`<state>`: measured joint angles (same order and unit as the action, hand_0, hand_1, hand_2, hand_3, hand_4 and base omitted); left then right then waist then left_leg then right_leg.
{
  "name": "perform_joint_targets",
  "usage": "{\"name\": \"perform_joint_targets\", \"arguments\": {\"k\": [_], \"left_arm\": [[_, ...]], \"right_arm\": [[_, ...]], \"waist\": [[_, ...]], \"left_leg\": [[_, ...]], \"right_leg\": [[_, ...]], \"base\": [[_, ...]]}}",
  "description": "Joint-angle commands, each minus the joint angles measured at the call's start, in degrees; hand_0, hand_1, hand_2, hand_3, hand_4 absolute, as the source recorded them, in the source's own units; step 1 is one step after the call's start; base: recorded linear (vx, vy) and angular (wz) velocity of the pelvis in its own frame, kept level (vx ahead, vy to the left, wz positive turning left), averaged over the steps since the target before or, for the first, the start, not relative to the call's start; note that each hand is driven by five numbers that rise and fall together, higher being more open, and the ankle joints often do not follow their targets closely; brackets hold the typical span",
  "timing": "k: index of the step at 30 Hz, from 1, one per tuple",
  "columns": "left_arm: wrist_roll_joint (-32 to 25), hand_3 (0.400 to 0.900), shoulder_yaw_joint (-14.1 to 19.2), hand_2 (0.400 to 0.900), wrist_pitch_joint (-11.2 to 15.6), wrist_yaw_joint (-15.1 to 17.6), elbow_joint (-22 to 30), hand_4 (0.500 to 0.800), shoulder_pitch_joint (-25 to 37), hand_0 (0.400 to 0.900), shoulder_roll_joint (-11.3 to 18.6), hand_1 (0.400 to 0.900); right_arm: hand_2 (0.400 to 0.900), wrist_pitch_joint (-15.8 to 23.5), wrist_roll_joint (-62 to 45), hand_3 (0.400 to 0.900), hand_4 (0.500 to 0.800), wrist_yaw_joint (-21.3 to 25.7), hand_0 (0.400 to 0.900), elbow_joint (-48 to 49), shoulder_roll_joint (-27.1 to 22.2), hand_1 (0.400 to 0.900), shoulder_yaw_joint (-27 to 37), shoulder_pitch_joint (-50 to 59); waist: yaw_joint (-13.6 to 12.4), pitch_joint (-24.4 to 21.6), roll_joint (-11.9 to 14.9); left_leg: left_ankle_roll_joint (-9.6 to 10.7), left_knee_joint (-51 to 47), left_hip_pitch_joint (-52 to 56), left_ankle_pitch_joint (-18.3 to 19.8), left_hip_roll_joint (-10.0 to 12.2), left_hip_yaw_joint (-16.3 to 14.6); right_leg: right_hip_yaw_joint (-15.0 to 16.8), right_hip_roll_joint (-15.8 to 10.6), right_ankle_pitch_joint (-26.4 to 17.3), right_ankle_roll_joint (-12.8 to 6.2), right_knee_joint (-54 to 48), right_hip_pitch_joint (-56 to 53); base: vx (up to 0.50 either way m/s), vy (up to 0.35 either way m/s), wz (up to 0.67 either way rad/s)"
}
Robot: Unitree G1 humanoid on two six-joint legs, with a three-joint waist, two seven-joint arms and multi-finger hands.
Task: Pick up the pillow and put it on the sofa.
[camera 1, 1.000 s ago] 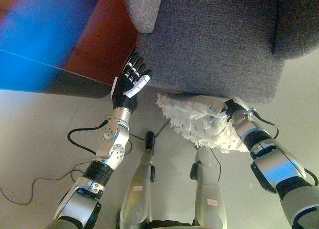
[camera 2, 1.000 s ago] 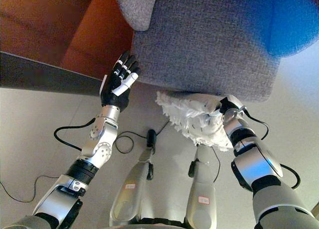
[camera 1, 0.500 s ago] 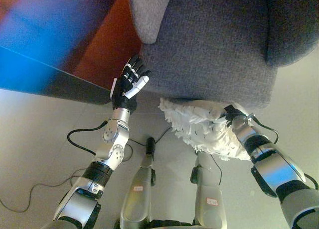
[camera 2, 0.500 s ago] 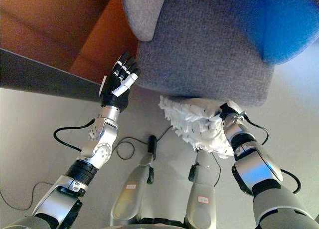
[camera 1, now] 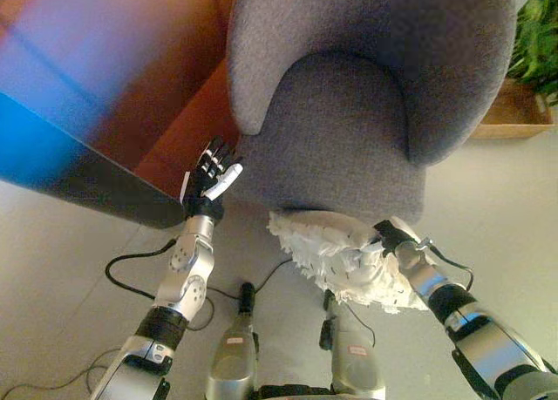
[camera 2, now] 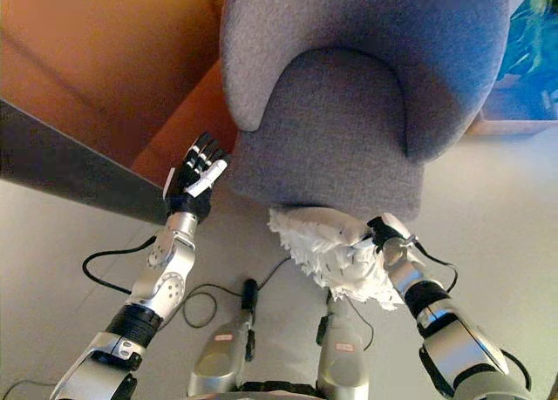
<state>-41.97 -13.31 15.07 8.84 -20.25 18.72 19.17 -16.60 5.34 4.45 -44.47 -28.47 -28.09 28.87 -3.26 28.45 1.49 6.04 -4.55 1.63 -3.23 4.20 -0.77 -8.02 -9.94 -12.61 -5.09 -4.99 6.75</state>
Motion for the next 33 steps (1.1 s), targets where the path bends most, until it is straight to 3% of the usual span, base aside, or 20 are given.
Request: {"name": "perform_joint_targets", "arguments": {"k": [1, 8, 17, 26, 33], "left_arm": [[4.9, 0.900, 1.7, 0.900, 1.6, -2.7, 4.1, 0.800, -1.9, 0.900, 0.3, 0.900], [5.3, 0.900, 3.1, 0.900, -2.2, -5.0, 2.7, 0.800, -6.8, 0.900, 0.0, 0.900], [5.0, 0.900, 4.5, 0.900, -2.8, -6.2, -1.4, 0.800, -7.0, 0.900, -0.5, 0.900], [4.5, 0.900, 3.6, 0.900, -3.1, -8.8, -4.4, 0.800, -7.3, 0.900, -0.5, 0.900], [3.2, 0.900, 1.6, 0.900, -3.2, -11.3, -4.6, 0.800, -8.5, 0.900, 1.1, 0.900]], "right_arm": [[0.400, 1.5, 4.1, 0.400, 0.500, -0.7, 0.400, 8.7, -6.4, 0.400, 3.6, -1.2], [0.400, 1.8, 9.5, 0.400, 0.500, -7.3, 0.400, 16.9, -9.3, 0.400, 8.5, -6.7], [0.400, 3.7, 10.9, 0.400, 0.500, -13.1, 0.400, 22.6, -14.8, 0.400, 11.9, -2.0], [0.400, 2.9, 6.9, 0.400, 0.500, -15.4, 0.400, 17.5, -20.0, 0.400, 10.3, 10.5], [0.400, 3.7, 4.4, 0.400, 0.500, -15.0, 0.400, 6.9, -24.7, 0.400, 4.2, 23.8]], "waist": [[0.1, -10.1, 2.1], [0.3, -16.6, 2.9], [1.0, -21.3, 4.1], [-0.1, -24.3, 4.6], [-2.3, -25.5, 5.0]], "left_leg": [[0.0, 2.3, -0.2, 1.4, -0.1, 1.5], [0.0, 0.7, 4.3, 1.8, 0.7, 1.2], [-0.4, 0.6, 6.0, 2.0, 1.2, 0.0], [-0.1, 0.1, 6.6, 2.2, 1.7, 0.4], [0.5, -0.3, 6.8, 2.3, 2.1, 1.3]], "right_leg": [[0.5, -2.9, 4.0, -5.84, 2.0, -7.2], [0.0, -2.4, 4.9, -6.02, 1.2, -11.8], [0.4, -2.4, 5.3, -6.14, 1.9, -13.2], [-0.1, -2.3, 5.5, -6.13, 1.4, -14.1], [-1.5, -2.1, 5.9, -6.23, 0.7, -15.3]], "base": [[0.27, -0.026, 0.08], [0.17, 0.003, 0.04], [0.05, 0.010, -0.05], [0.07, -0.007, 0.01], [0.09, -0.002, 0.08]]}}
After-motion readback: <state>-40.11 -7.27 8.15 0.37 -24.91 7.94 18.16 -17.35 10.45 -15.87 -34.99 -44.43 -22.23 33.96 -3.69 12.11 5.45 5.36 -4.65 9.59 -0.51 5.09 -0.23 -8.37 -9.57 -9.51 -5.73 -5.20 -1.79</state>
